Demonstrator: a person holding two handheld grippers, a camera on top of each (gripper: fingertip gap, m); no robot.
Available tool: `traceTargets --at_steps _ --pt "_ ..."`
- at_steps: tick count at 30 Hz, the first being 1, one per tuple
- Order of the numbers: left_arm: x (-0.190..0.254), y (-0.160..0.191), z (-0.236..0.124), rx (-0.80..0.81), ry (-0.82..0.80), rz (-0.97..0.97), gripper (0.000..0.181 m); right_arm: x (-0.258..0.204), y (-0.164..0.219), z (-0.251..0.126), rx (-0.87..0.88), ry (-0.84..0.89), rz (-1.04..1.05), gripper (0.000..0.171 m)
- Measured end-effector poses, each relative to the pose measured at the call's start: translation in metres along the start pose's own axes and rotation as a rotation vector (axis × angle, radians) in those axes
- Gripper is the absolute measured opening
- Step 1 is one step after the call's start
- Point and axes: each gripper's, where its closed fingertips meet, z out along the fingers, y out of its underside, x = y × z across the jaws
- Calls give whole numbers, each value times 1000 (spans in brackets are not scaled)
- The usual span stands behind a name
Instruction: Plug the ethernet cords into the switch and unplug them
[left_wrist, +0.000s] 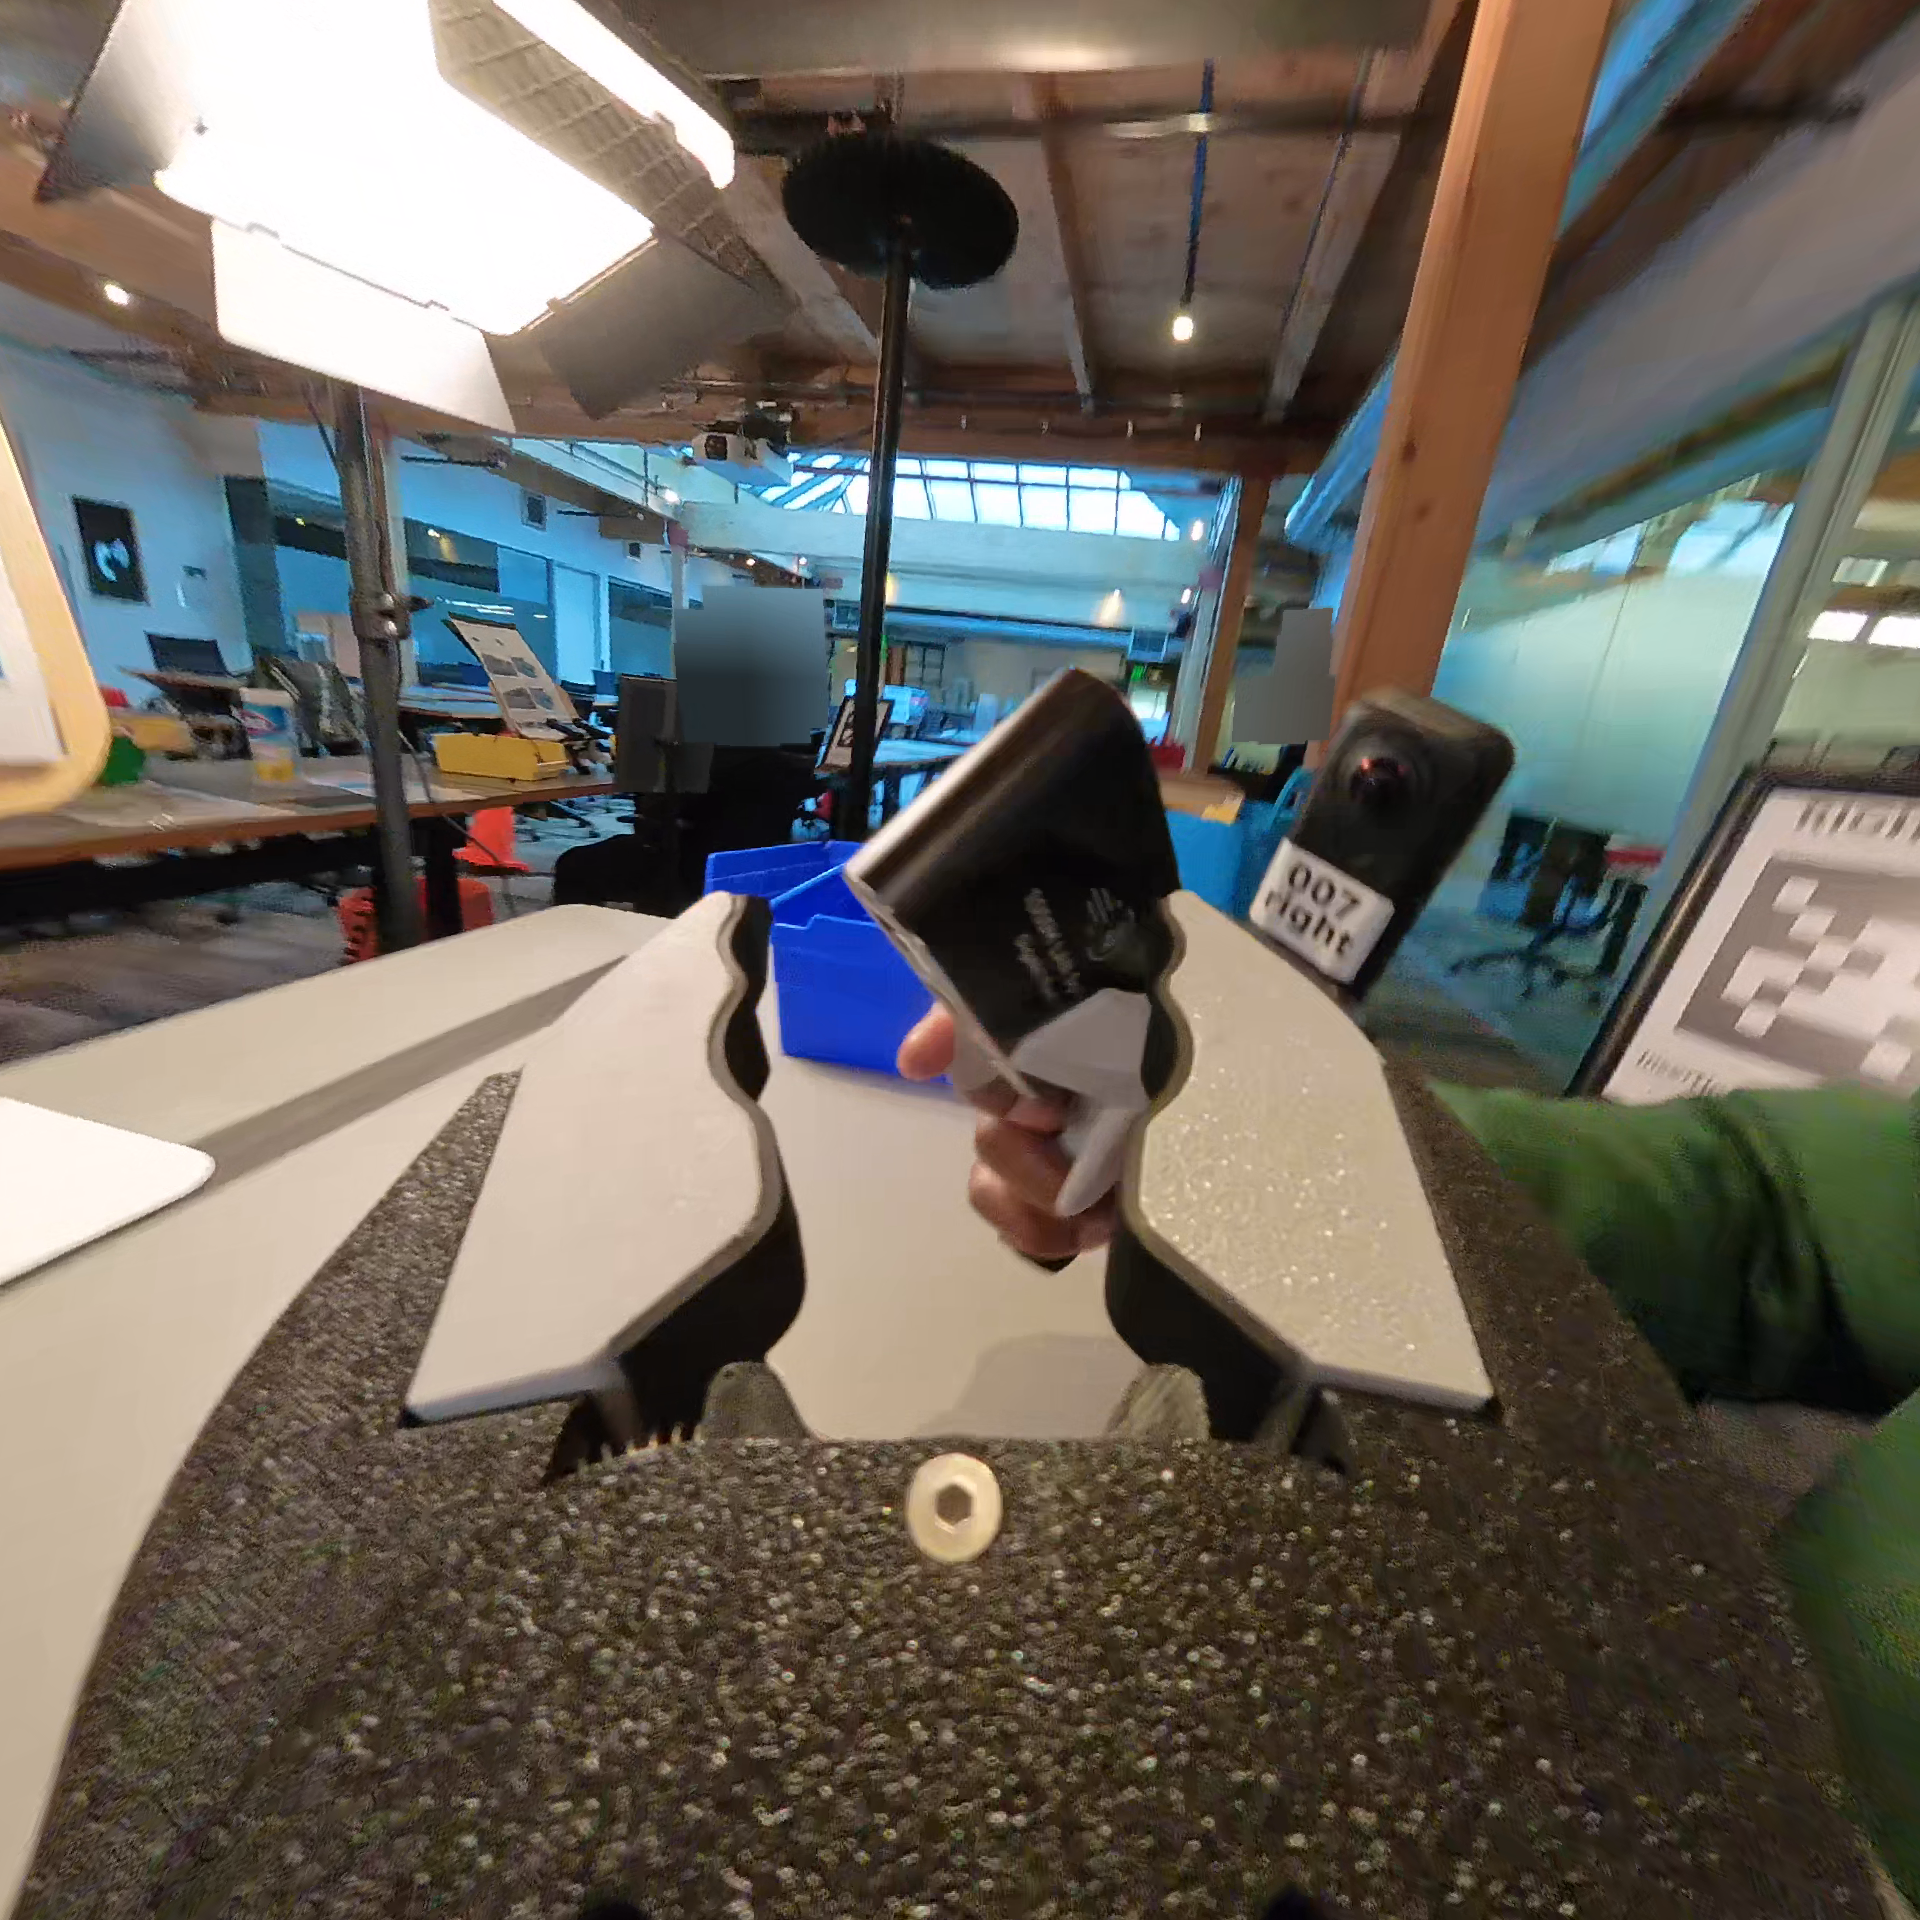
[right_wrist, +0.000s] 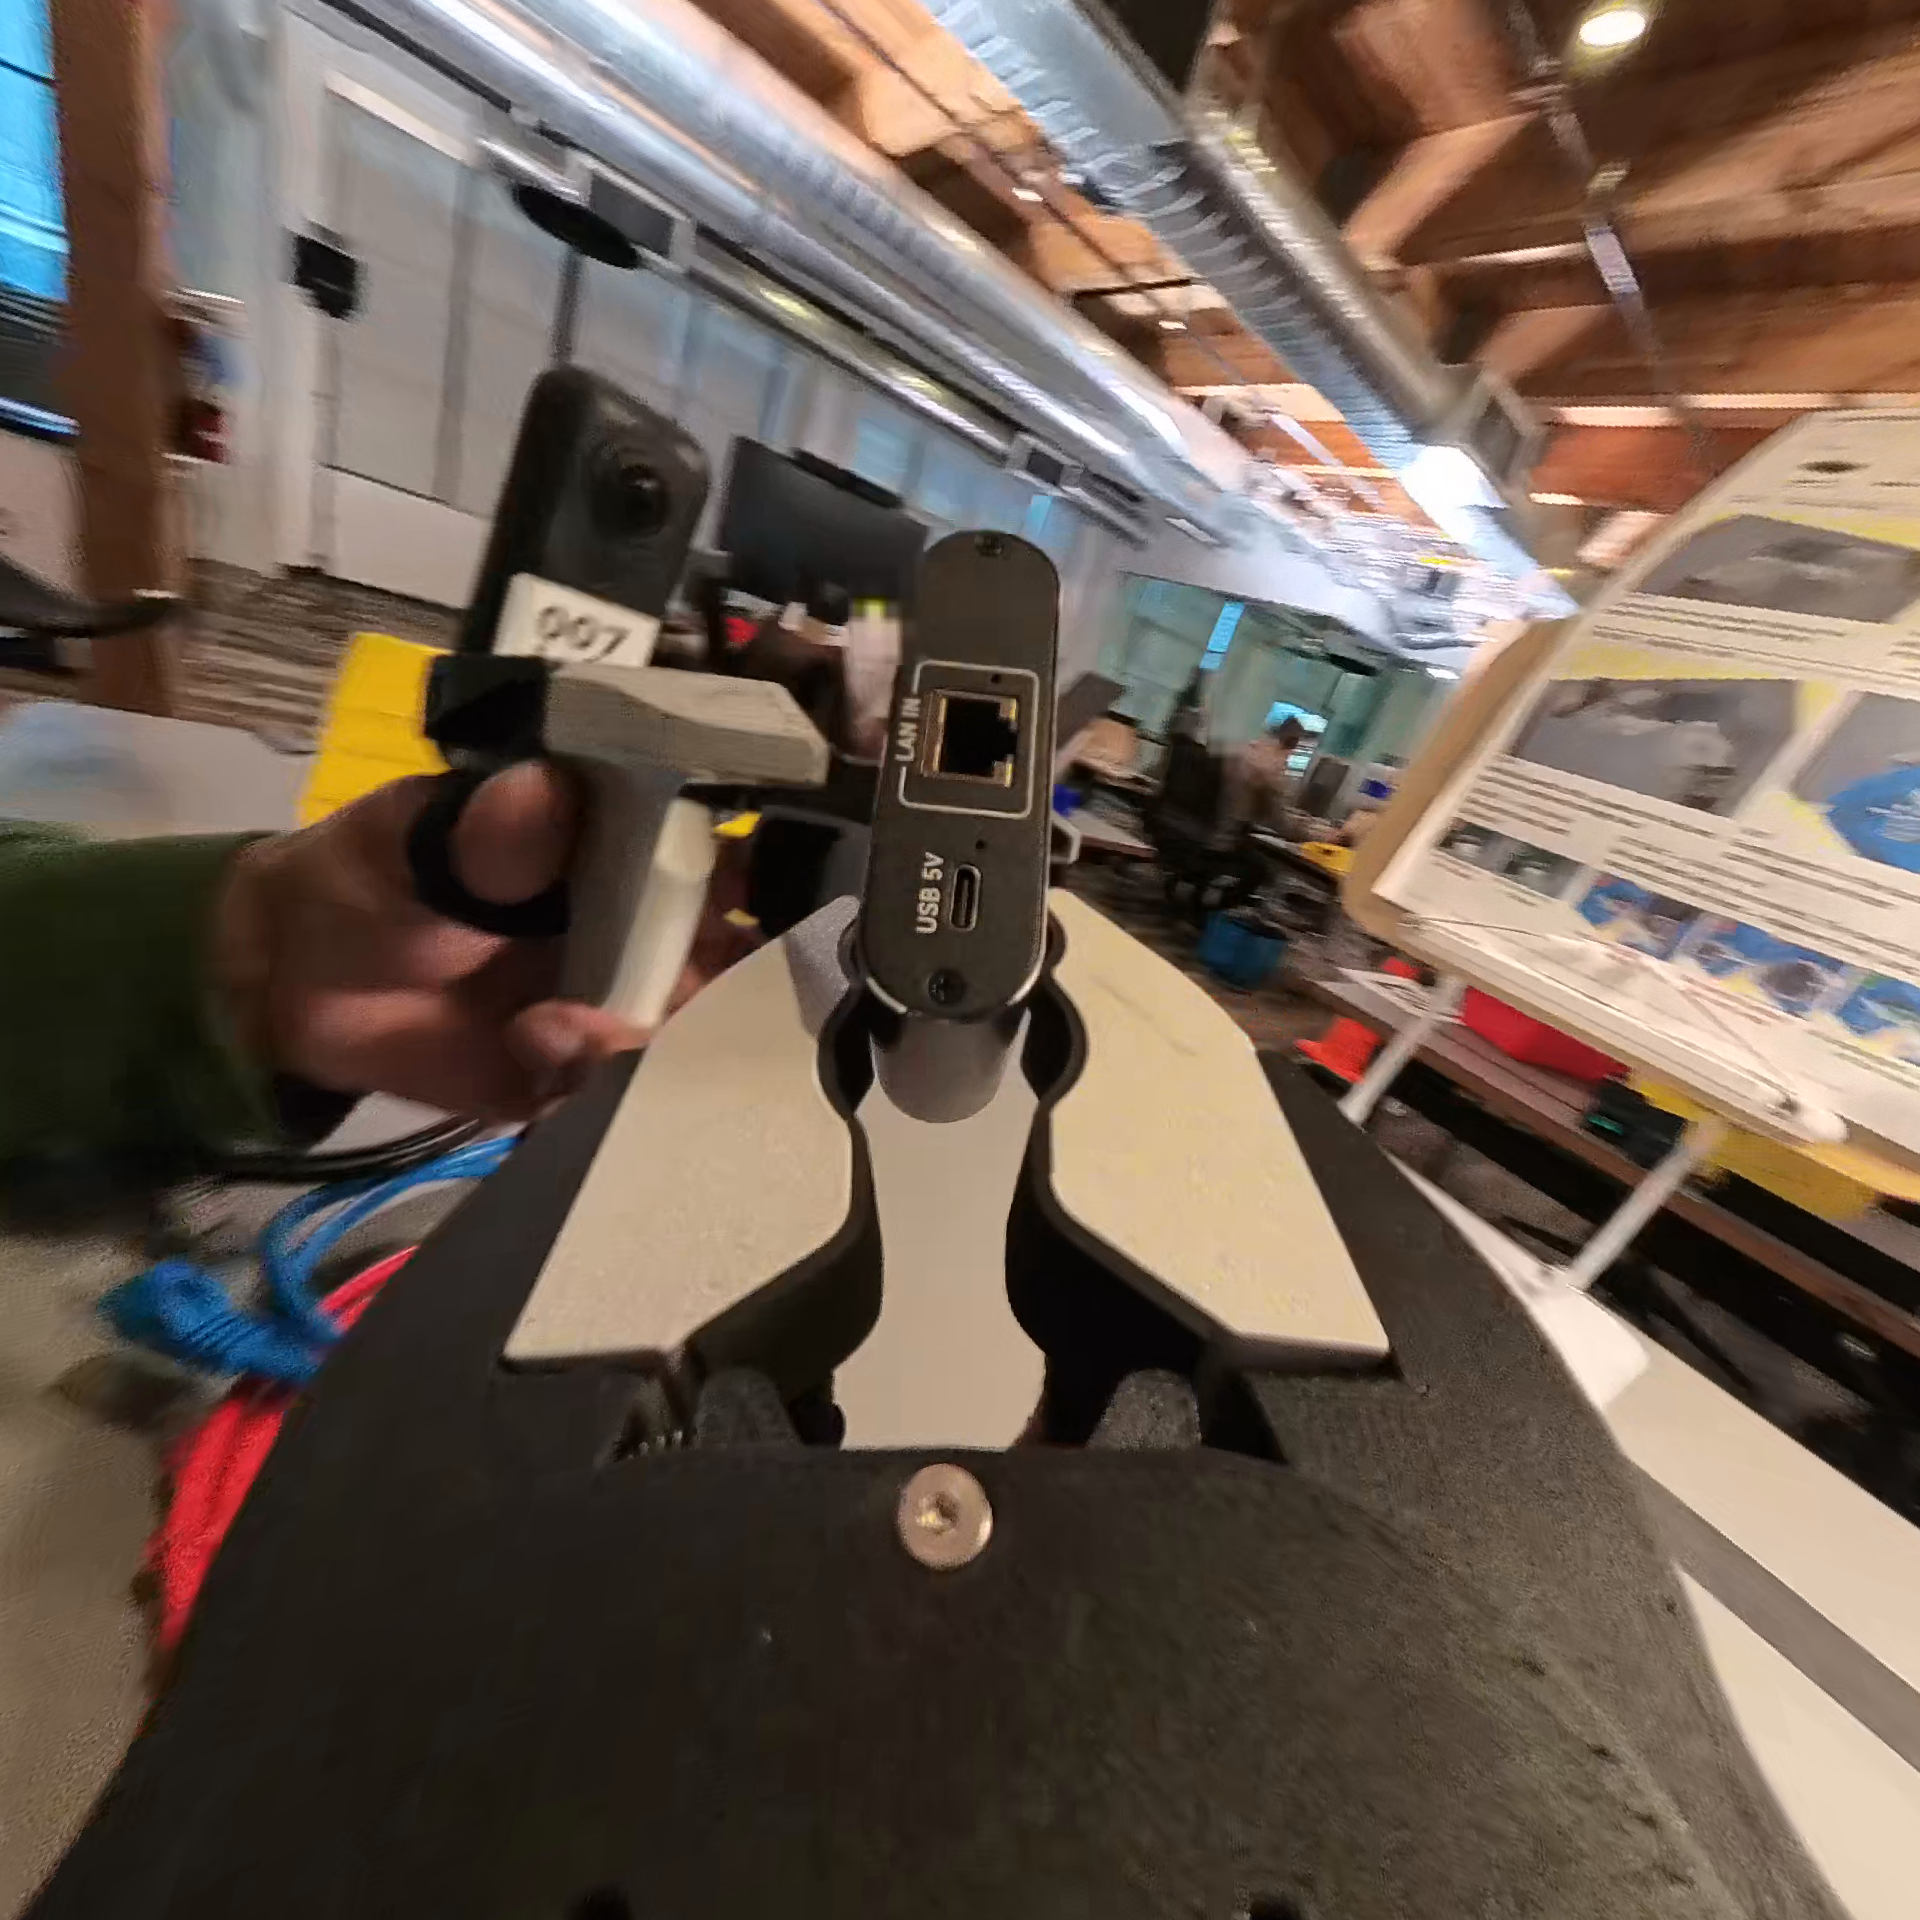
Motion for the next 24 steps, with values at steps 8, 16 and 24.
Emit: traceTargets --at_steps 8,16,24 --pt "36 51 -20 -388 200 505 61 -50 16 -25 -102 -441 -51 26" --pt "36 54 -15 -371 193 539 27 -43 29 -26 -197 -423 -87 27" --pt "13 45 -12 -339 58 332 26 -1 17 -24 -165 -65 -468 65"
